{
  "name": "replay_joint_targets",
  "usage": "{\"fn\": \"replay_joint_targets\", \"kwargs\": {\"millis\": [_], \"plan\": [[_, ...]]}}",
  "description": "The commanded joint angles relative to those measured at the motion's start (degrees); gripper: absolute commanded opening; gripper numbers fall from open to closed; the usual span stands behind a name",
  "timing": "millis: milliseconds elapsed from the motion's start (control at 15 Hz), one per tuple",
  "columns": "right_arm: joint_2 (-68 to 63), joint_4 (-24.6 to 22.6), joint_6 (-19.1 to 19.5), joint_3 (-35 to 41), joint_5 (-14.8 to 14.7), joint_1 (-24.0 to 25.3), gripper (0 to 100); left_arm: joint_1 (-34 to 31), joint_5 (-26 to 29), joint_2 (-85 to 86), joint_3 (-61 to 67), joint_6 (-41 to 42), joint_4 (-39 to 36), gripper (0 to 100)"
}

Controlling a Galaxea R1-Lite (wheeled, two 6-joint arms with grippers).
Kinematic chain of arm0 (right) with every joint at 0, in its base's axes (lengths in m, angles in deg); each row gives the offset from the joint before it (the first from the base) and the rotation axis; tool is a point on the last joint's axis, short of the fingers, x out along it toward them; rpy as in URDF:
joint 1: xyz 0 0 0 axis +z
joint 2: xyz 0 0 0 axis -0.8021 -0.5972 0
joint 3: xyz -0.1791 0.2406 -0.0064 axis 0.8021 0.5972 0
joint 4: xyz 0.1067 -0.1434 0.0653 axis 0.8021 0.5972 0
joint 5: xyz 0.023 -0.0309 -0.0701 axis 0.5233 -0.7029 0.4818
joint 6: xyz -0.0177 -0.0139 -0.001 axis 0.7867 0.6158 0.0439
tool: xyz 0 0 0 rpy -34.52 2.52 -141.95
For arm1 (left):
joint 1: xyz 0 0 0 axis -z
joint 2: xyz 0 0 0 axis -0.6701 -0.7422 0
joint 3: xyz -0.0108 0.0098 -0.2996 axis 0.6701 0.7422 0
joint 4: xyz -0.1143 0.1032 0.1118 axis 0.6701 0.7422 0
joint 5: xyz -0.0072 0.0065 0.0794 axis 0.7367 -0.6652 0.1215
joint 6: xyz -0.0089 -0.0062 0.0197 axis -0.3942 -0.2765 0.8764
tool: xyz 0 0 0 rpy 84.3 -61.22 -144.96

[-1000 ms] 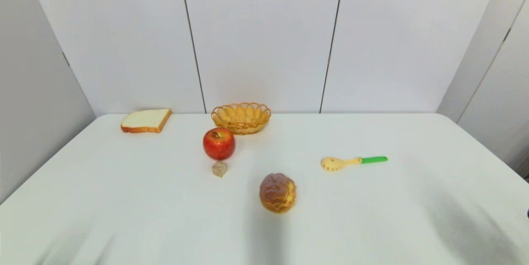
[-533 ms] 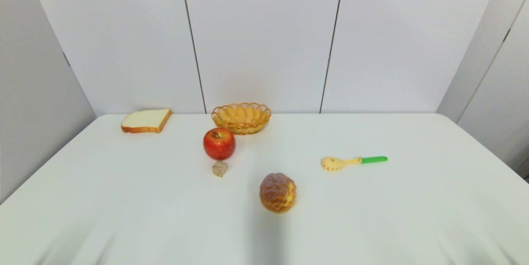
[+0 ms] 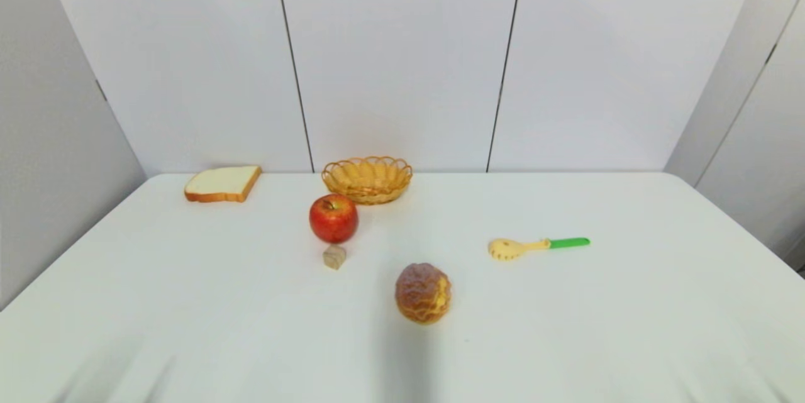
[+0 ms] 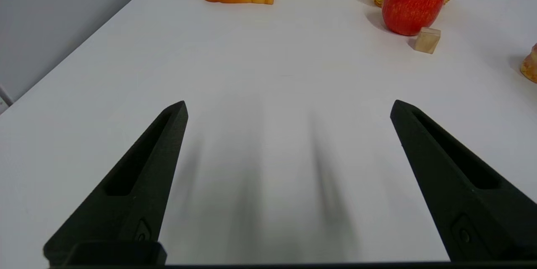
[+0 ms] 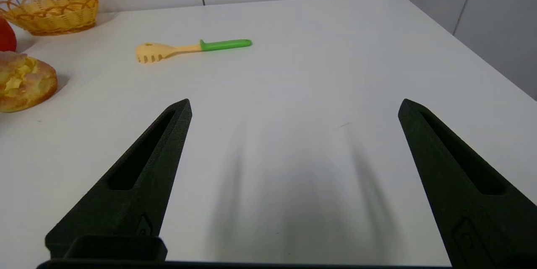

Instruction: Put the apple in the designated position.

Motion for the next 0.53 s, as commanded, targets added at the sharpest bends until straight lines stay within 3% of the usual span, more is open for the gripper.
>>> {"fn": "replay_joint_targets", "kwargs": {"millis": [67,533], "plan": [[-0.07,-0.04,0.07,0.73,-0.03,0.01,100,0.00,-0.01,-0.07,0.00,-0.02,0.01,100],[-0.07,-0.04,-0.37,0.73,-0.12,0.01,100,0.00,-0.01,-0.07,0.00,-0.02,0.01,100]]}}
